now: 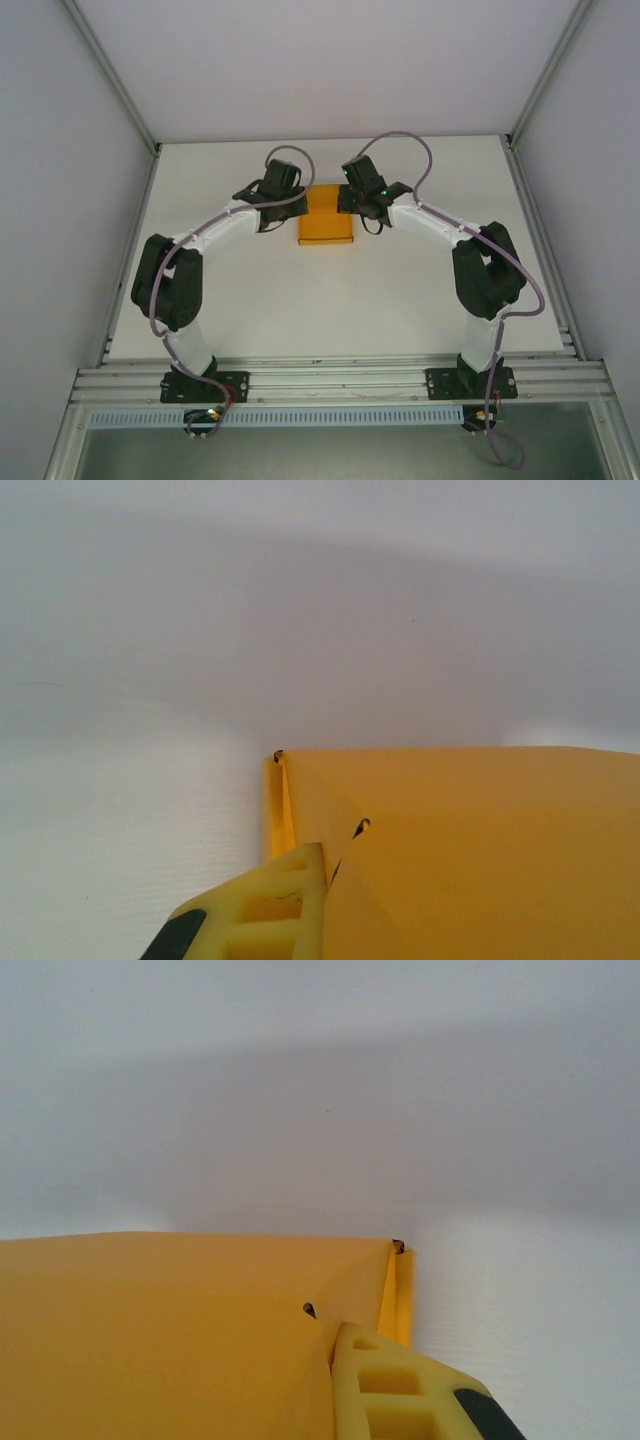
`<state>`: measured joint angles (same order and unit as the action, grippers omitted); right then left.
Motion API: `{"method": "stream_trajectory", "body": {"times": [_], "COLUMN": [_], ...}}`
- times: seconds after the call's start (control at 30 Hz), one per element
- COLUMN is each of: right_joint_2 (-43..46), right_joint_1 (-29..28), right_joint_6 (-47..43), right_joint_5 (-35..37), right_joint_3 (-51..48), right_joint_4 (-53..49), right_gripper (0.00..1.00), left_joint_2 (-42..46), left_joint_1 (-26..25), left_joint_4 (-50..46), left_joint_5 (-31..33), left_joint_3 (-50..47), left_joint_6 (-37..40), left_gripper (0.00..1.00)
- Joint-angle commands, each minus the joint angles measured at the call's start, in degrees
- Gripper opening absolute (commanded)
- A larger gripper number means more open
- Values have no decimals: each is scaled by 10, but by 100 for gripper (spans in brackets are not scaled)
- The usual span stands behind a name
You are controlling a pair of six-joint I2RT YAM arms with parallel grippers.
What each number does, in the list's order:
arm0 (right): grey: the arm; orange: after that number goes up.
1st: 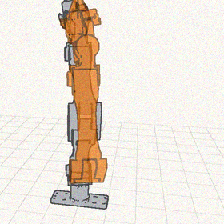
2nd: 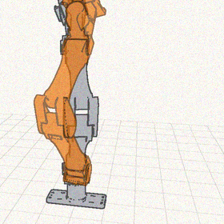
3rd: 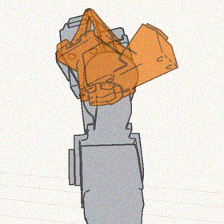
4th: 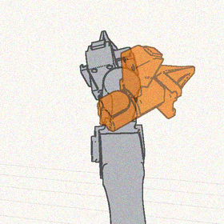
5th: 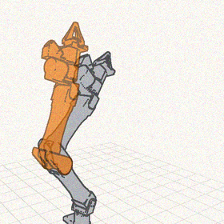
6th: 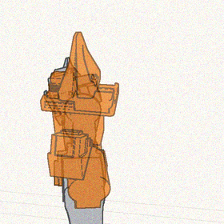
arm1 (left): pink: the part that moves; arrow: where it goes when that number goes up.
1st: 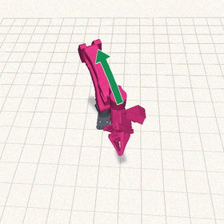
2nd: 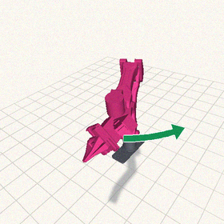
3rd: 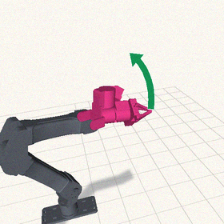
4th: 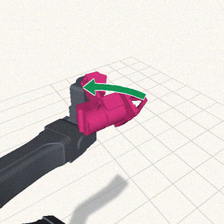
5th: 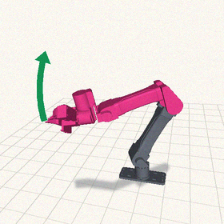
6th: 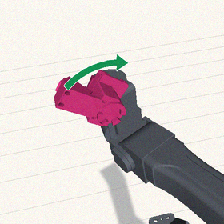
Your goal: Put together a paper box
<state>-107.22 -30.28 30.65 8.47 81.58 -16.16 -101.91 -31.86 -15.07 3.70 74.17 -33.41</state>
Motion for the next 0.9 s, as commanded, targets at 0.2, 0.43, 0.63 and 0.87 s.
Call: {"method": "stream_trajectory", "body": {"times": [0.2, 0.43, 0.63, 0.87], "right_joint_2": [24, 57, 88, 105], "right_joint_1": [-31, -52, -71, -100], "right_joint_6": [11, -8, -50, -65], "right_joint_5": [42, 94, 143, 191], "right_joint_3": [-62, -123, -190, -275], "right_joint_4": [89, 118, 152, 218], "right_gripper": [0, 0, 0, 0], "left_joint_2": [19, 42, 101, 163], "left_joint_1": [-26, -47, -60, -75], "left_joint_4": [82, 79, 69, 9], "left_joint_5": [-14, 14, 24, 10], "left_joint_3": [-66, -104, -138, -130], "left_joint_6": [0, 18, 45, 53], "left_gripper": [0, 13, 40, 98]}}
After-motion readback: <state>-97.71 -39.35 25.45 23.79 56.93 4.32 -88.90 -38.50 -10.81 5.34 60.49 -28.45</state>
